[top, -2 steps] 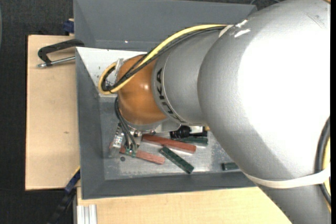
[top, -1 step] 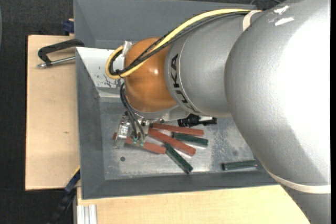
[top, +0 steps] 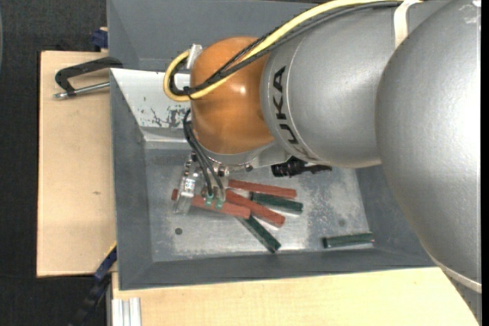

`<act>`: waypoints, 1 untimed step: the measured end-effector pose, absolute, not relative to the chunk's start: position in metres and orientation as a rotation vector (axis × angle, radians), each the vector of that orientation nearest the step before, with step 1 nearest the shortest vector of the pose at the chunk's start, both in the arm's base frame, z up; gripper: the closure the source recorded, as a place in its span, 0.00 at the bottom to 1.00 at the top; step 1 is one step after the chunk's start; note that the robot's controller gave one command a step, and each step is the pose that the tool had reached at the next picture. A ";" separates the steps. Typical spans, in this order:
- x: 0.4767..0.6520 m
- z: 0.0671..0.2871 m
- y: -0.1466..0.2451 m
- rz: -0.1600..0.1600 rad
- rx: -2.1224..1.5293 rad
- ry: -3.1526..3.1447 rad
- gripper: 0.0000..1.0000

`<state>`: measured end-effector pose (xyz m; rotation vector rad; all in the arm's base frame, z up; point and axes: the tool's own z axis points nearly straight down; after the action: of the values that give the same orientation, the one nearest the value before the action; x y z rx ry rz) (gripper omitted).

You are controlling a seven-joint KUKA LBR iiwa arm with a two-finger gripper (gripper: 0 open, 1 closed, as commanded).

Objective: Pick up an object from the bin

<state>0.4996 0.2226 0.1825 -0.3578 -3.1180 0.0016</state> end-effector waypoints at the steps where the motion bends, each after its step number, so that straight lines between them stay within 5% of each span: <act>1: 0.534 0.260 0.217 -0.007 -0.400 -3.121 1.00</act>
Offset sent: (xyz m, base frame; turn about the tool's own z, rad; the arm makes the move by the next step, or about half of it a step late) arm 0.0295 -0.0002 0.0563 -0.0116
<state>0.5342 0.2167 0.2604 -0.4001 -3.1212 -0.0066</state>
